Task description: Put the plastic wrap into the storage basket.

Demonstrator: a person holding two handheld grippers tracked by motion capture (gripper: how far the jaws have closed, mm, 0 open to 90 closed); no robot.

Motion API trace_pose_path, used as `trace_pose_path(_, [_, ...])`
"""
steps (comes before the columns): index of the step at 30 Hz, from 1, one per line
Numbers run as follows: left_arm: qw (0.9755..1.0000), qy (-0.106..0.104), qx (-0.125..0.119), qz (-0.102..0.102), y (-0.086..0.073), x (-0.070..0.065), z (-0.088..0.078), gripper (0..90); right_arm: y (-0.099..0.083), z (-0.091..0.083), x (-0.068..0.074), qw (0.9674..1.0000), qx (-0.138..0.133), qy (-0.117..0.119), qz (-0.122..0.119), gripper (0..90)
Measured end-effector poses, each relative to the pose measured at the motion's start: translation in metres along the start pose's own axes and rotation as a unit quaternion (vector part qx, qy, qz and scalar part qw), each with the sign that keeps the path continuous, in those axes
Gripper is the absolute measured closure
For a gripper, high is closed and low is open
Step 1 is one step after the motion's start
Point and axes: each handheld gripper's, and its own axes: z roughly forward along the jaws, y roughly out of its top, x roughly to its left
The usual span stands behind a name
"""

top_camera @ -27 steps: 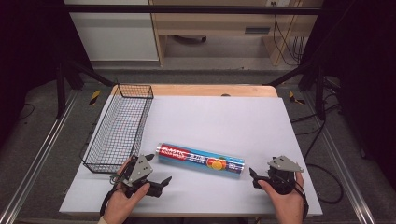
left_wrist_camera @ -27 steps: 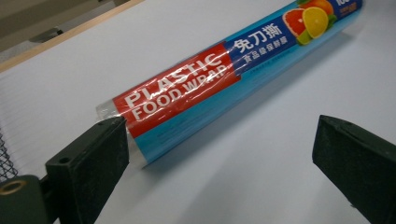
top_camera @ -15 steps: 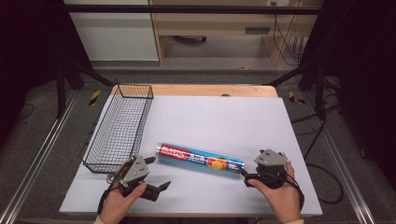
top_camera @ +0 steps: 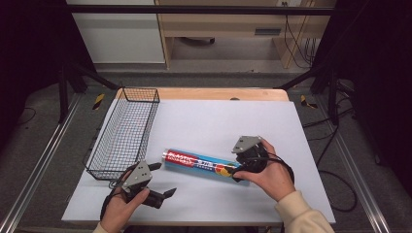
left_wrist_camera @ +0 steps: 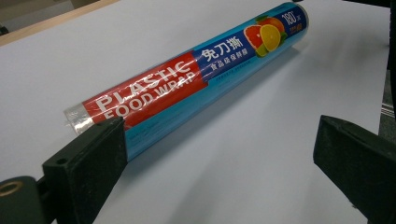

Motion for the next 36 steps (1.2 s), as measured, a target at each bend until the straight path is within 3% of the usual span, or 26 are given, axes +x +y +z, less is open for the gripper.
trace_pose_path(5, [1.0000, 0.004, 0.004, 0.003, -0.001, 0.001, 0.000, 3.1, 0.007, 0.031, -0.005, 0.9982, 0.040, 0.035, -0.027, 9.5])
trace_pose_path(12, [0.9999, 0.008, 0.006, 0.007, 0.000, 0.000, -0.001, 3.1, 0.012, 0.052, 0.002, 0.9955, 0.059, 0.056, -0.049, 10.0])
trace_pose_path(13, [0.9999, 0.007, 0.007, 0.009, 0.000, -0.002, -0.001, 3.1, 0.013, 0.058, 0.002, 0.9946, 0.062, 0.067, -0.048, 10.5])
trace_pose_path(18, [0.9999, 0.004, 0.010, 0.014, 0.000, -0.004, -0.001, 3.1, 0.012, 0.067, 0.005, 0.9917, 0.072, 0.085, -0.064, 13.0])
trace_pose_path(23, [0.9998, 0.001, 0.011, 0.017, 0.000, -0.005, 0.000, 3.1, 0.011, 0.074, 0.008, 0.9892, 0.086, 0.102, -0.060, 16.1])
trace_pose_path(24, [0.9998, 0.002, 0.011, 0.017, 0.000, -0.005, 0.000, 3.1, 0.009, 0.077, 0.008, 0.9873, 0.097, 0.109, -0.063, 17.7])
trace_pose_path(33, [0.9997, 0.002, 0.014, 0.017, 0.001, -0.005, 0.000, 3.1, 0.007, 0.085, 0.007, 0.9824, 0.121, 0.122, -0.073, 27.8])
trace_pose_path(36, [0.9997, 0.000, 0.015, 0.018, 0.001, -0.005, 0.000, 3.1, 0.007, 0.086, 0.008, 0.9828, 0.125, 0.117, -0.068, 29.3])
